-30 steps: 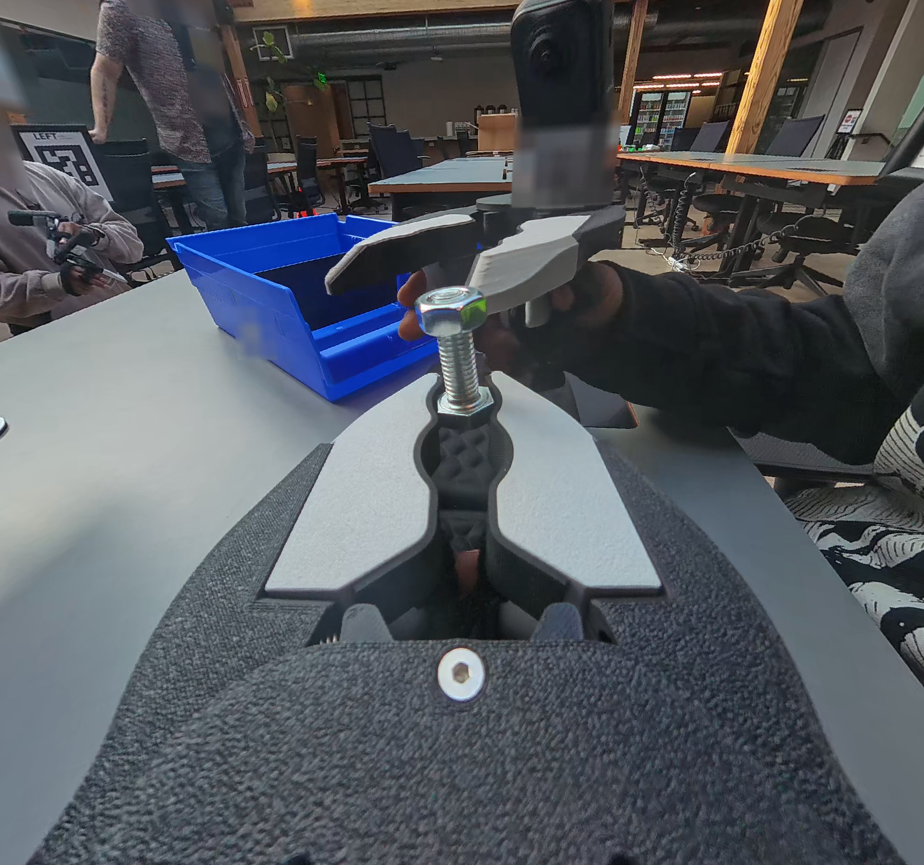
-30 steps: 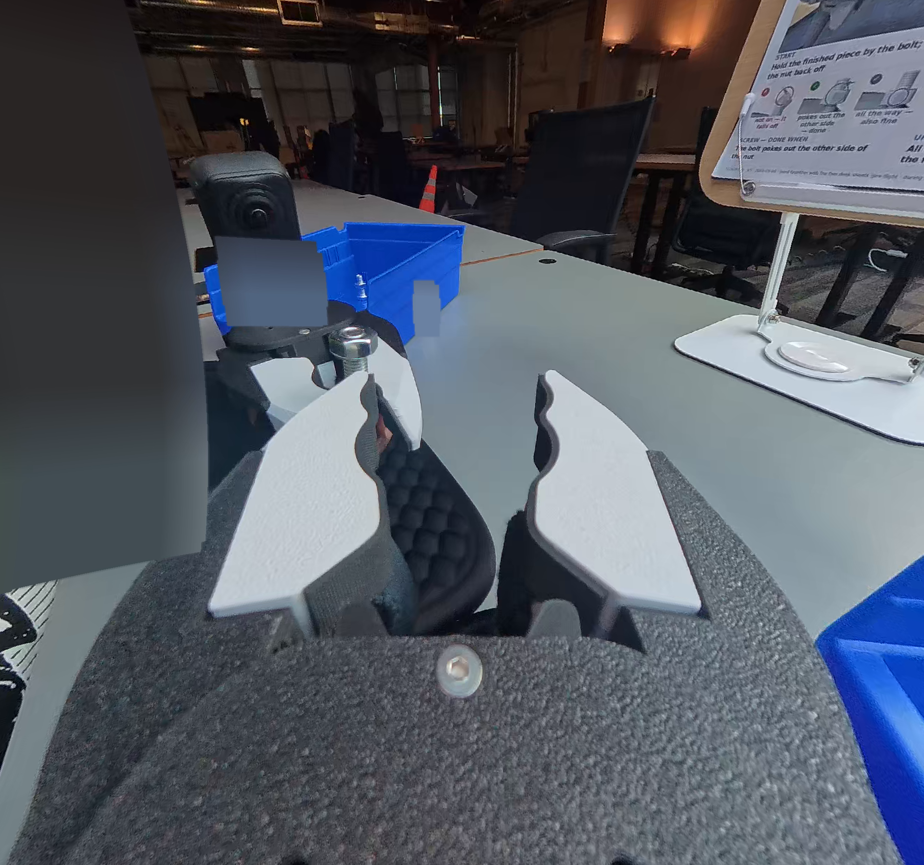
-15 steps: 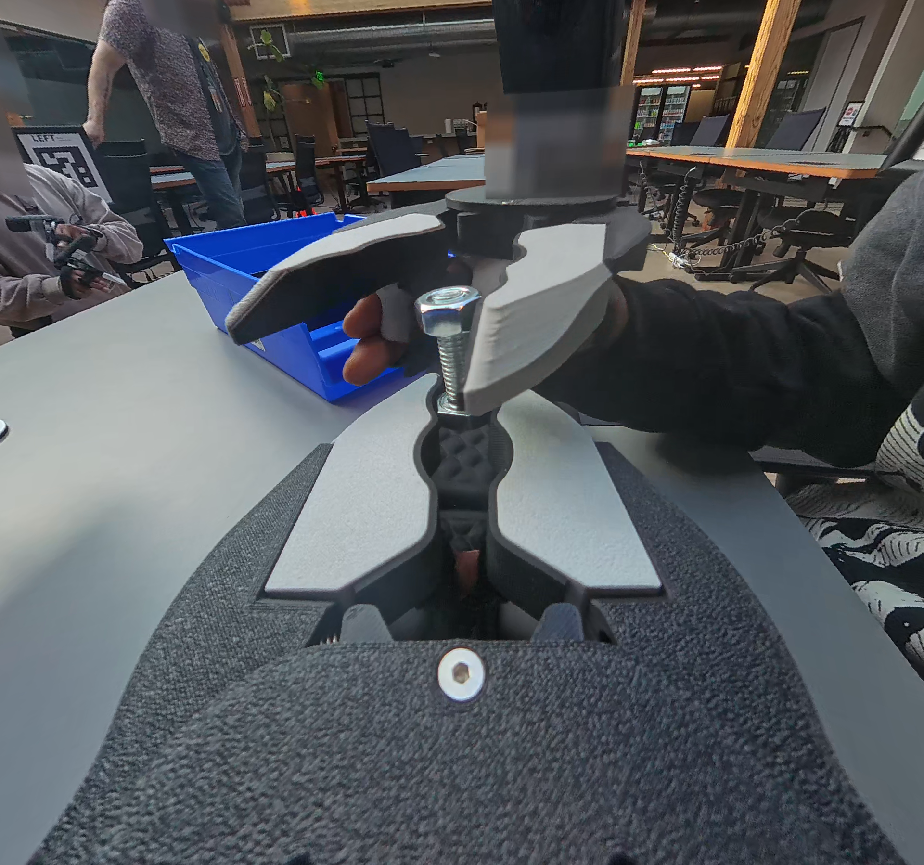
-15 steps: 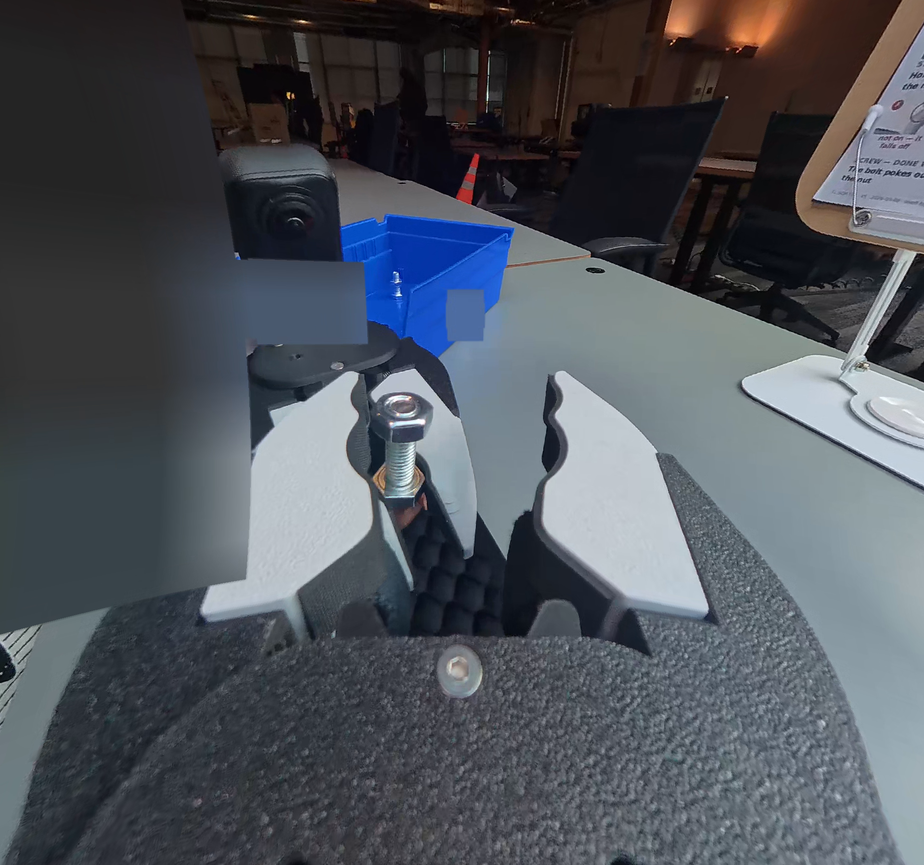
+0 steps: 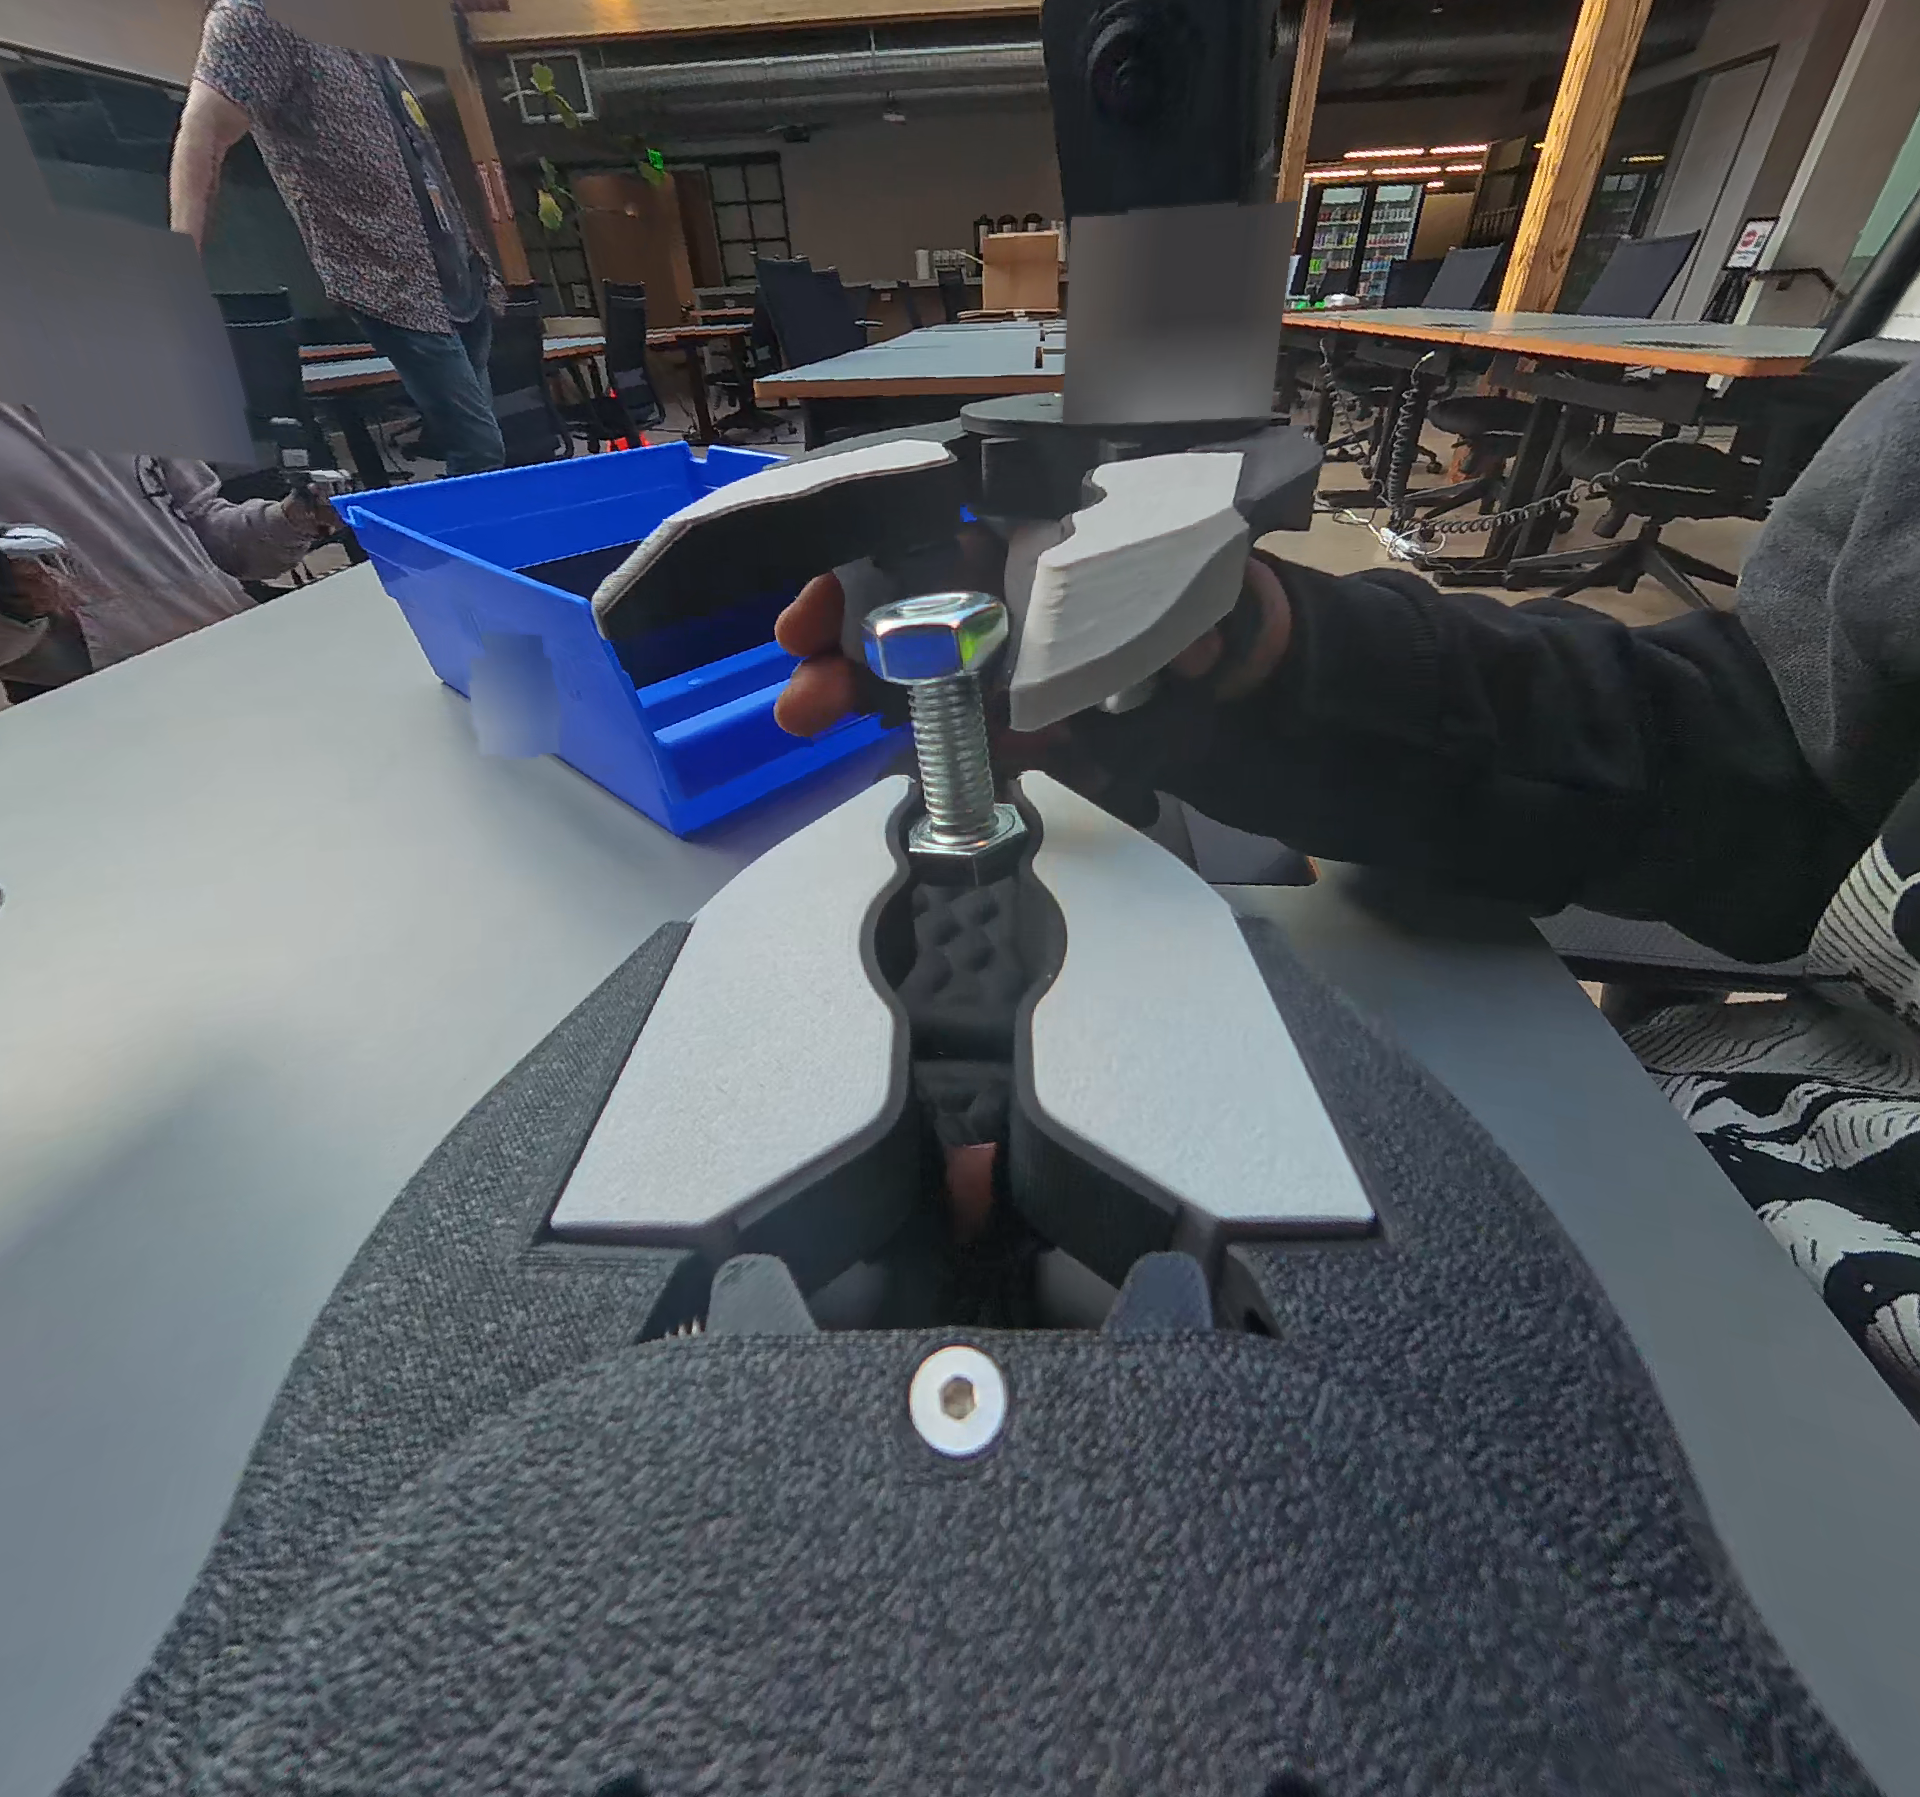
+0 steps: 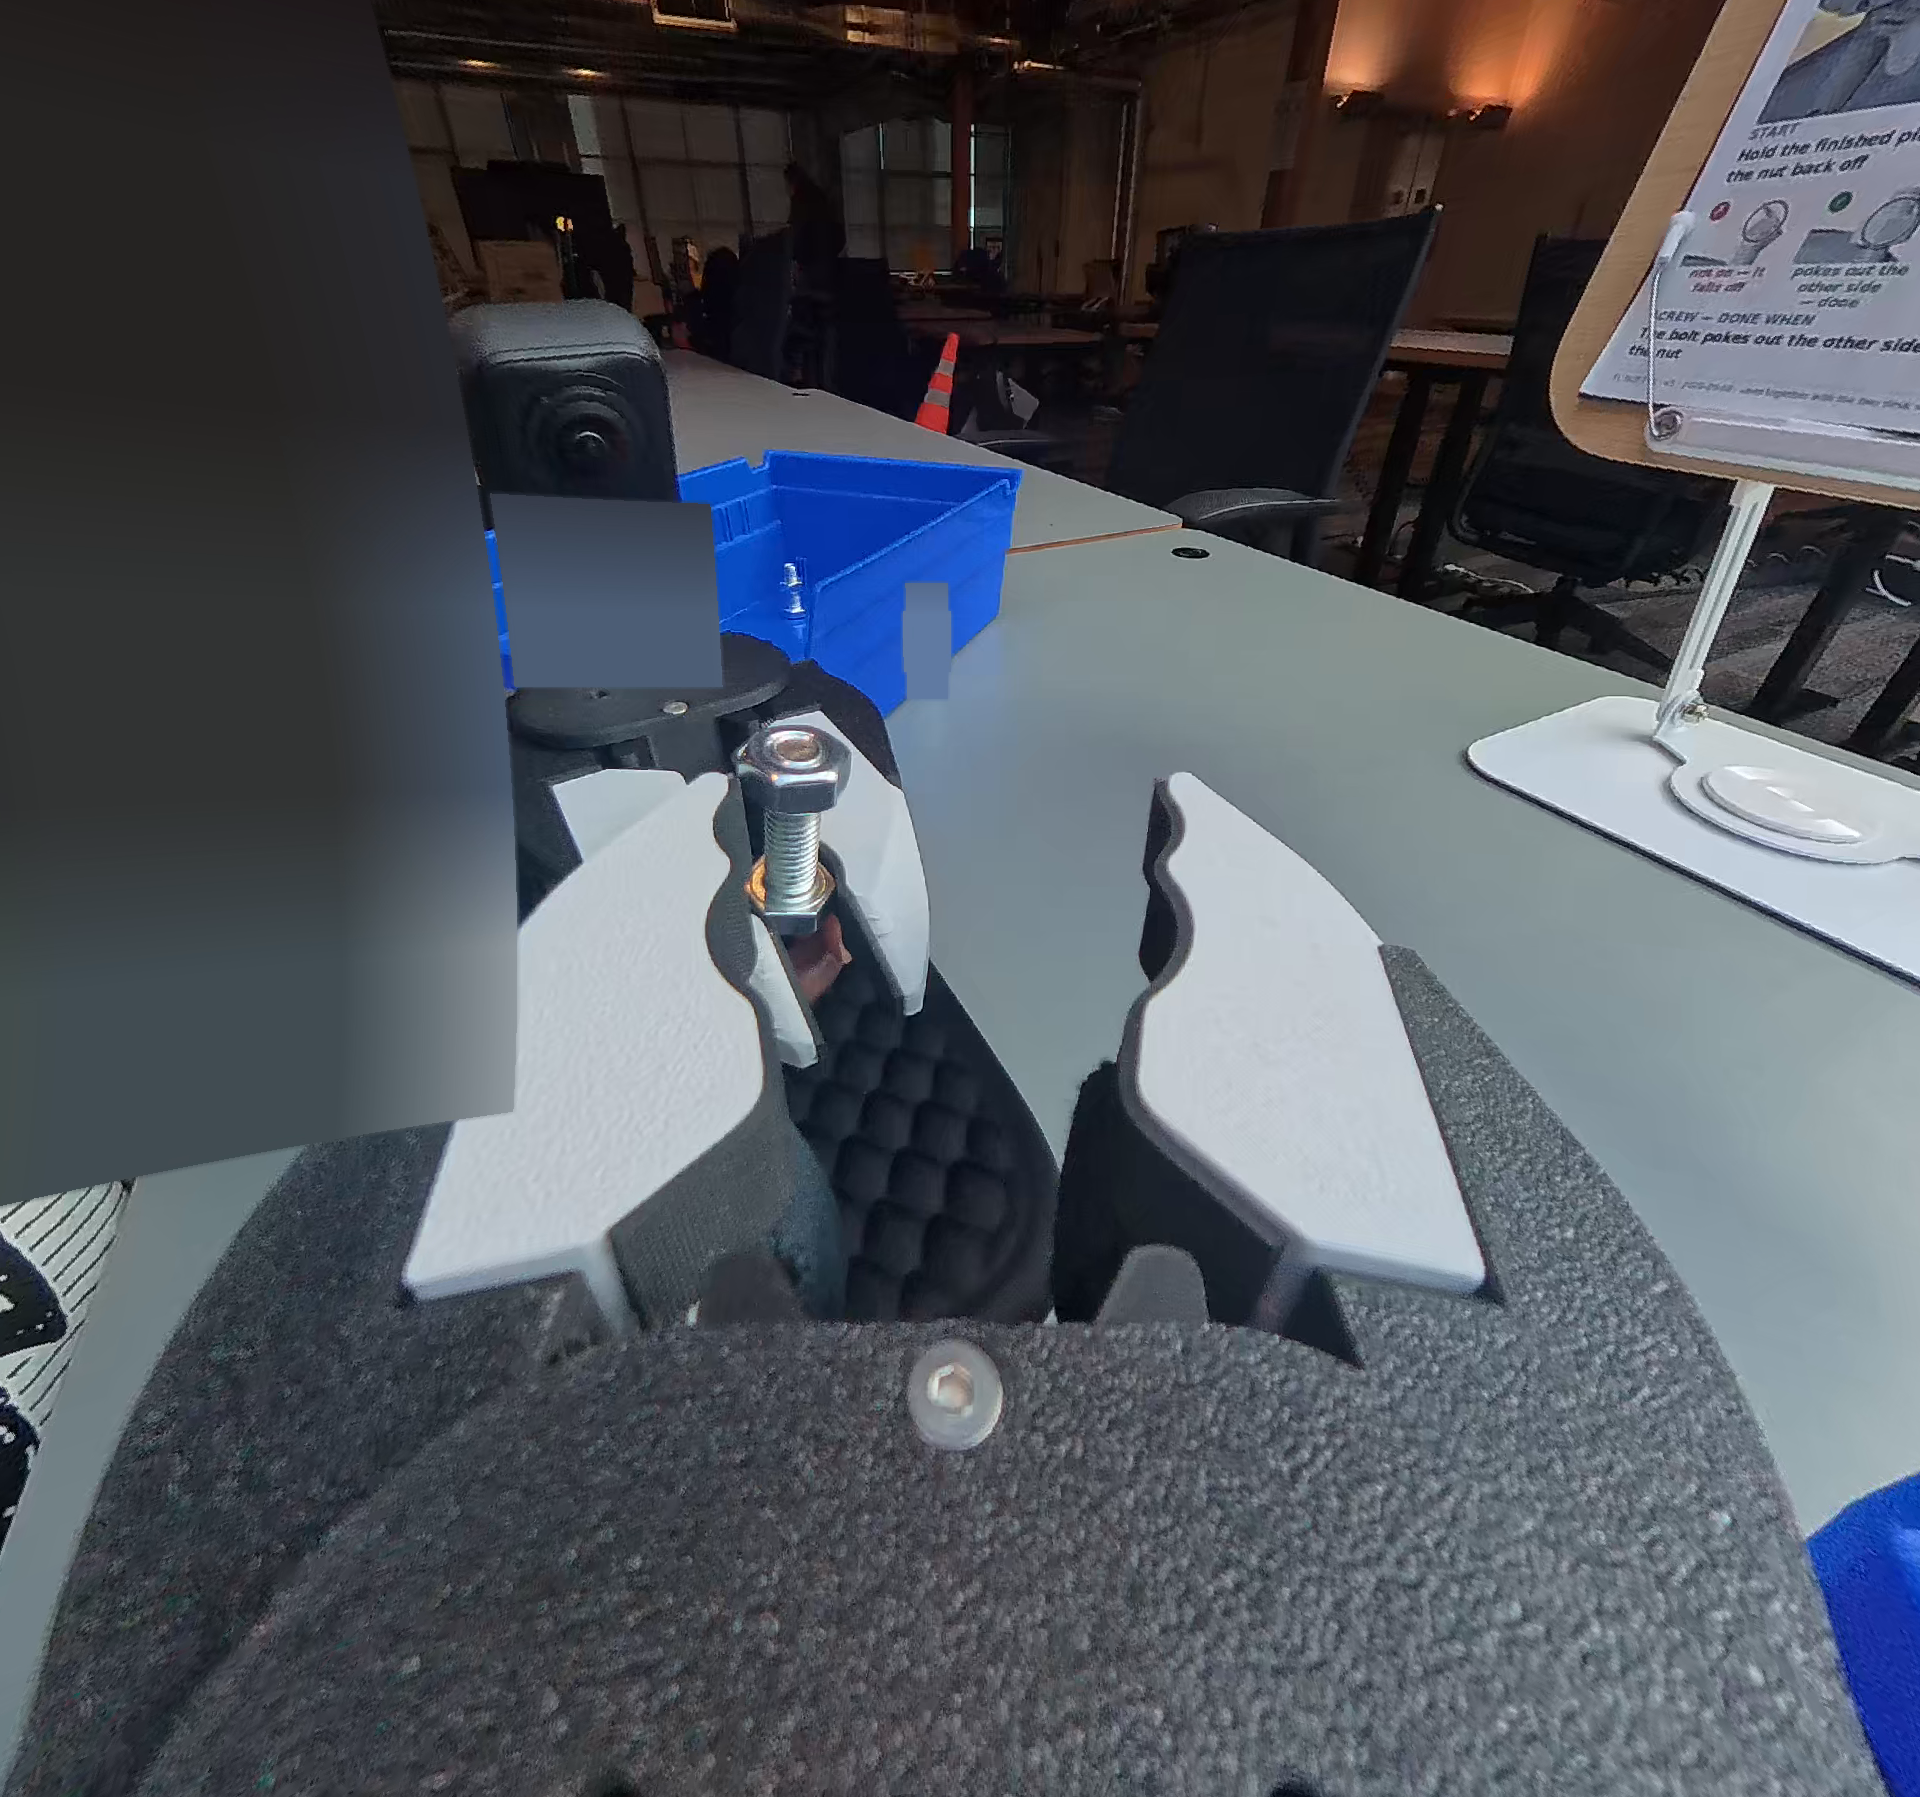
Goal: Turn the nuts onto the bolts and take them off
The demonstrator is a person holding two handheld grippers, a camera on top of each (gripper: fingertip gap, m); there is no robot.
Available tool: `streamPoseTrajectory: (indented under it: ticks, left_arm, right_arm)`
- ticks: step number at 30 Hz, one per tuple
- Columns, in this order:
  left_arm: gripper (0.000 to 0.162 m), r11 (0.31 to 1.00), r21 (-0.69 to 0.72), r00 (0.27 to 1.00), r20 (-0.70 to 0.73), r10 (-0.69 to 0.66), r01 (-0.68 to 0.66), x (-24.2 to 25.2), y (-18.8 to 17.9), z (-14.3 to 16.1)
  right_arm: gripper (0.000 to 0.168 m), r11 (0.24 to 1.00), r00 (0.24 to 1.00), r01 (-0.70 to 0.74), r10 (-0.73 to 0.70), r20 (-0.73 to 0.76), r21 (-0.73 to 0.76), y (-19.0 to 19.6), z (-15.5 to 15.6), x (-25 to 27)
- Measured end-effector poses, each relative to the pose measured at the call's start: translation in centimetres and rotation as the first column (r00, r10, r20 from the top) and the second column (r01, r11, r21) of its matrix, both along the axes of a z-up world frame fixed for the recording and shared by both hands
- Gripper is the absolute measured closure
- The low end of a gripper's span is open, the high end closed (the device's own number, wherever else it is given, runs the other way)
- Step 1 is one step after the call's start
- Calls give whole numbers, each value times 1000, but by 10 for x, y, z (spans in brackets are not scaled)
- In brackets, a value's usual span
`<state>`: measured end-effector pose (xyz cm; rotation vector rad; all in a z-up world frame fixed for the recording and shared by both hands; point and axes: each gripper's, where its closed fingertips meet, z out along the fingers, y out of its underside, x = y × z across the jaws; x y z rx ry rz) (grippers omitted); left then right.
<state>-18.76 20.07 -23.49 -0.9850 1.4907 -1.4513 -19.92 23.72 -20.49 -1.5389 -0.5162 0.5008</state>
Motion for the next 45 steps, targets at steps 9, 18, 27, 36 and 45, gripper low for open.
streamPoseTrajectory:
  ticks: [9, 18, 27, 36, 45]
  left_arm:
    - [148, 1000, 3, 1000, -2, 20, -20, 1, 2, 0]
    - [148, 1000, -13, 999, 49, 13, -12, -2, 2, 8]
    - [148, 980, 44, 981, 6, 195, -195, 5, 25, 0]
    - [148, 935, 225, 956, -49, 291, -273, 14, 23, -15]
    - [148, 947, 214, 963, -69, 259, -239, 12, 22, -17]
  right_arm:
    - [113, 998, 998, -56, 56, -30, 13, -4, 7, -18]
    - [124, 997, 997, -70, 71, -17, 14, -4, 5, -20]
    - [131, 986, 996, -58, 68, 59, -155, -10, 7, -13]
    - [135, 693, 772, 17, 449, 450, -721, -21, -4, 8]
    - [152, 704, 643, -33, 558, 524, -710, -18, -14, -7]
